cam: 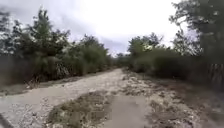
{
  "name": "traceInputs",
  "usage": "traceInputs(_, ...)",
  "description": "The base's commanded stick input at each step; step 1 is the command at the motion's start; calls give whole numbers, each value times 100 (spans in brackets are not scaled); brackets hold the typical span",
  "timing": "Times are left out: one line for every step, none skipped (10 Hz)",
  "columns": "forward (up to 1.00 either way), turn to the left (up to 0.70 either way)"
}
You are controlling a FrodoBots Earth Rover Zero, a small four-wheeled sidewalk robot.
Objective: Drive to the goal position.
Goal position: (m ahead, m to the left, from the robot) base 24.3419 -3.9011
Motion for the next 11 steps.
traceInputs(70,0)
traceInputs(70,0)
traceInputs(70,0)
traceInputs(70,0)
traceInputs(70,0)
traceInputs(70,0)
traceInputs(70,0)
traceInputs(70,0)
traceInputs(70,0)
traceInputs(70,0)
traceInputs(70,0)
